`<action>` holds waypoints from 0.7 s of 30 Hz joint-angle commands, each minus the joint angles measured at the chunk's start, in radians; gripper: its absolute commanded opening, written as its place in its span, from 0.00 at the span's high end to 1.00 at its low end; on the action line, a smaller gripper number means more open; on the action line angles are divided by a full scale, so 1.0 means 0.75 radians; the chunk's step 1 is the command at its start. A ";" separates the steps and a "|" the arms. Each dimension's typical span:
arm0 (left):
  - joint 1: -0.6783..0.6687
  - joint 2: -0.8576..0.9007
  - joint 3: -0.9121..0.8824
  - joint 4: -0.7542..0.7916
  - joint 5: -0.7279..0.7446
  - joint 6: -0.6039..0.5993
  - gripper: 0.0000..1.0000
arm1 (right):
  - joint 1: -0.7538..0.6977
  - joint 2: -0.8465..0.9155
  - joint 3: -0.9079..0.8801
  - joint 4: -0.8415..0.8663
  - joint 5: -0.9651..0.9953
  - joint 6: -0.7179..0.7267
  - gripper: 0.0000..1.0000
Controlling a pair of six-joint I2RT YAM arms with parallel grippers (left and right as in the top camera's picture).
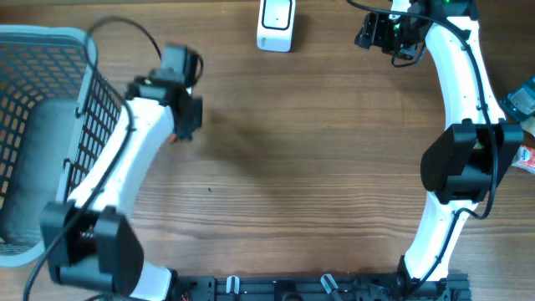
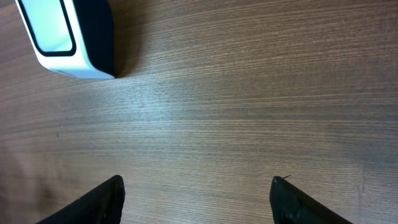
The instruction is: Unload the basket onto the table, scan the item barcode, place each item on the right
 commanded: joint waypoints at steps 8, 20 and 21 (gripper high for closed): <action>0.033 -0.053 0.323 0.312 1.047 -0.039 0.96 | -0.202 -0.037 0.013 -0.089 -0.067 0.087 0.19; 0.144 -0.018 0.323 0.510 2.437 0.619 0.96 | -0.232 -0.034 0.004 -0.174 0.109 0.087 0.15; 0.117 -0.020 0.323 0.565 2.437 0.594 0.96 | -0.232 -0.031 0.004 -0.183 0.145 0.089 0.15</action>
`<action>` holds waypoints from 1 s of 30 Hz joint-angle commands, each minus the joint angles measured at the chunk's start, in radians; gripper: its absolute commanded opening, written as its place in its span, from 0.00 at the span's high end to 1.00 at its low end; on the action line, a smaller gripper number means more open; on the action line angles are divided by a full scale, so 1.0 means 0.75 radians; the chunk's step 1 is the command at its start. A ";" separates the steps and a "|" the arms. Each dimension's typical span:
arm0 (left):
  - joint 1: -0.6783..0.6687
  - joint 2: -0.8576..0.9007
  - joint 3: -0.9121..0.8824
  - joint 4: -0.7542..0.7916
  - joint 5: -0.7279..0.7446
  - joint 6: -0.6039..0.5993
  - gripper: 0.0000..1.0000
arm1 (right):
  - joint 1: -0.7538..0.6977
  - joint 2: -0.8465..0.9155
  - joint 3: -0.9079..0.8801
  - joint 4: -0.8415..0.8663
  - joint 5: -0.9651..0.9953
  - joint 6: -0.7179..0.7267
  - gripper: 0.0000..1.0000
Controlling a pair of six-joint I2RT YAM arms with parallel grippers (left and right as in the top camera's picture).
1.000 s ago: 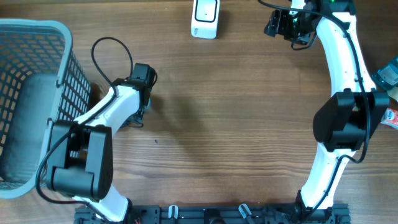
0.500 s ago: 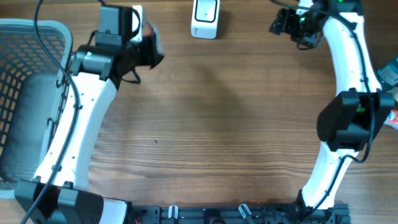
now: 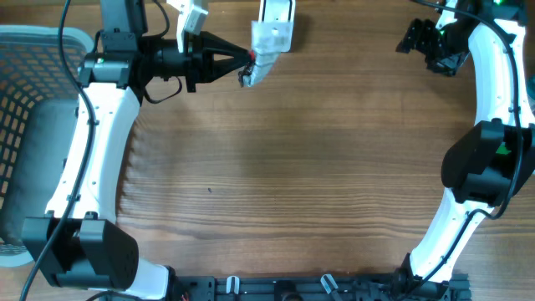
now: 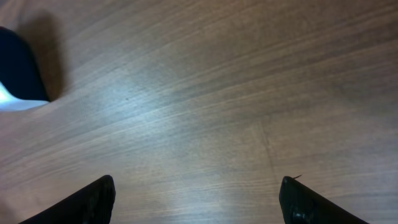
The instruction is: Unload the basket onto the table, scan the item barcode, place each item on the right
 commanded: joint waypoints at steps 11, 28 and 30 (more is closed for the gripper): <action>-0.014 -0.001 0.011 0.377 0.183 -0.347 0.96 | 0.007 -0.014 -0.132 -0.134 0.188 0.012 0.13; -0.181 0.117 0.009 -0.534 -1.237 -0.237 0.00 | 0.067 -0.014 -0.188 -0.300 -0.193 -0.227 0.00; -0.190 0.156 0.009 -0.532 -1.275 -0.238 0.00 | 0.081 -0.014 -0.255 -0.371 -0.240 -0.233 0.00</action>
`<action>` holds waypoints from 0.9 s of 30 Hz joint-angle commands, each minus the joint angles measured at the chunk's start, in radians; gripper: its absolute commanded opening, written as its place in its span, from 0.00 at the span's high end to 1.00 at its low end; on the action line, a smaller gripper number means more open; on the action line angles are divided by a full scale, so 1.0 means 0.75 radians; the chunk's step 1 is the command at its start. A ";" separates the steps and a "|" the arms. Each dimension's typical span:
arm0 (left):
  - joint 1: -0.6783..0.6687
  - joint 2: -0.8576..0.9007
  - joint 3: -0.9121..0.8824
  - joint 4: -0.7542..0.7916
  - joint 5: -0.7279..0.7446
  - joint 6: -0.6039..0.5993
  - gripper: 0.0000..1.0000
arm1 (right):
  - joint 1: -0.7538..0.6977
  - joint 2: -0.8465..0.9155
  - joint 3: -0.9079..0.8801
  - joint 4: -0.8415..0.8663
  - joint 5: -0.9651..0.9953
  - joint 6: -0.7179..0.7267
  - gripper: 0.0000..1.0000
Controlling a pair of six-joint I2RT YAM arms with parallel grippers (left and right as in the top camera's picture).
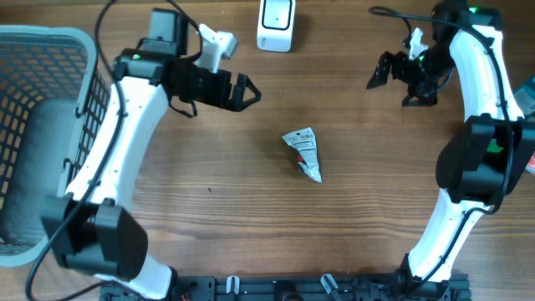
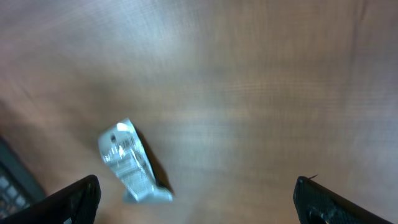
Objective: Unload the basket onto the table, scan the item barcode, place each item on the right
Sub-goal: 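Grasp the wrench packet at table center with the right gripper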
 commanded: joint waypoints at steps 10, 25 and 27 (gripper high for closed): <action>0.008 0.097 0.001 0.023 -0.506 0.012 0.00 | 0.380 -0.015 -0.437 0.056 0.173 0.051 0.07; 0.194 0.097 -0.050 0.054 -0.619 0.011 0.00 | 0.779 -0.034 -0.408 0.014 0.600 0.347 0.08; 0.194 0.097 -0.129 0.104 -0.599 0.011 0.00 | 0.779 -0.089 -0.351 0.010 0.613 0.378 0.07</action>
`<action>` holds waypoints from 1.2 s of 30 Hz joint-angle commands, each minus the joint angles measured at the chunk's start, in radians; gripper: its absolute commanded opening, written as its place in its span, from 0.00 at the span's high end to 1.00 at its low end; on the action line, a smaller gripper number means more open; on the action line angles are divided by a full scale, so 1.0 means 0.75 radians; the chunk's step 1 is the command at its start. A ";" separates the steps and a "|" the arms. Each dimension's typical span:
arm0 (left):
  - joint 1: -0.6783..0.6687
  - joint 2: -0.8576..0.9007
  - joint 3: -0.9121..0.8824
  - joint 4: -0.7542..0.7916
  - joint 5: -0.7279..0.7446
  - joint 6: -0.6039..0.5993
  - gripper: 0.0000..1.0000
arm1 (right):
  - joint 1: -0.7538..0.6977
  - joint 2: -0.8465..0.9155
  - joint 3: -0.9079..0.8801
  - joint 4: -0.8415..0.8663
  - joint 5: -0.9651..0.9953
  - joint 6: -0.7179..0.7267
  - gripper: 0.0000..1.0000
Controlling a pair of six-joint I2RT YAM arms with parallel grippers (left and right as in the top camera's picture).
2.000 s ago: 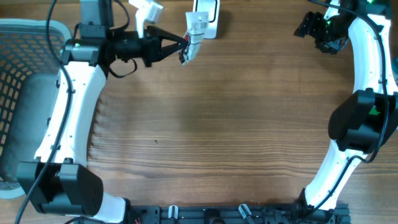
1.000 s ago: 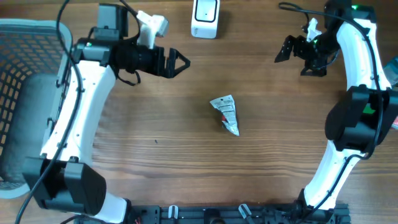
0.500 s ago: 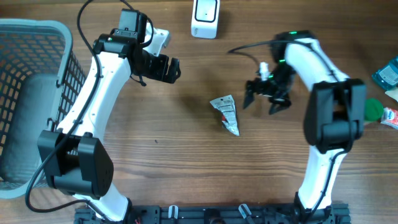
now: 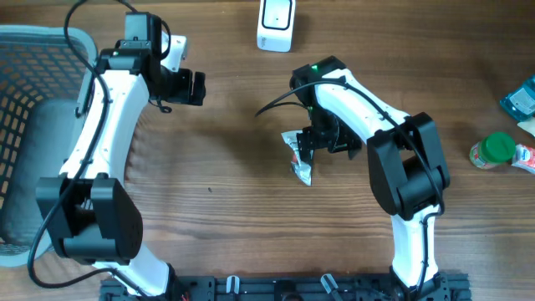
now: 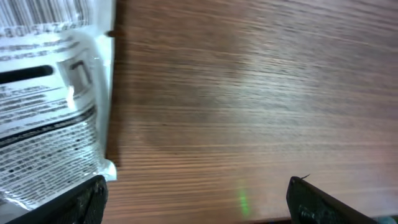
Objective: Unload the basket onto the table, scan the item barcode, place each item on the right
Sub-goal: 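Grasp the wrench packet at table center with the right gripper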
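The item, a crinkled silver packet (image 4: 298, 155), lies flat on the wooden table near its middle. The right wrist view shows the packet (image 5: 50, 93) at the left, printed side up, with its barcode at the top edge. My right gripper (image 4: 320, 140) (image 5: 196, 202) is low over the table, open, the packet's right edge by its left fingertip (image 5: 84, 199); nothing is between the fingers. The white scanner (image 4: 276, 18) stands at the far edge. My left gripper (image 4: 191, 87) hovers at the far left, holding nothing; its jaws cannot be made out.
A grey wire basket (image 4: 42, 125) fills the left side. At the right edge are a green-lidded jar (image 4: 495, 150) lying down and a blue packet (image 4: 520, 96). A green light spot (image 5: 241, 200) shows on the wood between the right fingers.
My right gripper was high up at the far right; now it is low over the table's middle, next to the packet. My left gripper has drawn back to the left. The packet lies about where it was.
At first my left gripper was beside the basket and my right one near the scanner. Then my left gripper held the packet up at the scanner. After that the packet lay on the table's middle with the left gripper open. Now my right gripper is down beside it.
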 commanded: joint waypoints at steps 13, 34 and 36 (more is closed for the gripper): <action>0.003 0.006 -0.232 0.116 0.068 -0.021 0.00 | 0.090 -0.144 0.080 0.193 -0.188 0.143 0.01; 0.003 0.006 -0.232 0.107 0.067 -0.024 0.00 | 0.162 -0.141 -0.181 0.435 -0.024 0.405 0.25; 0.003 0.006 -0.232 0.106 0.067 -0.024 0.00 | 0.162 -0.141 -0.181 0.444 0.014 0.430 0.36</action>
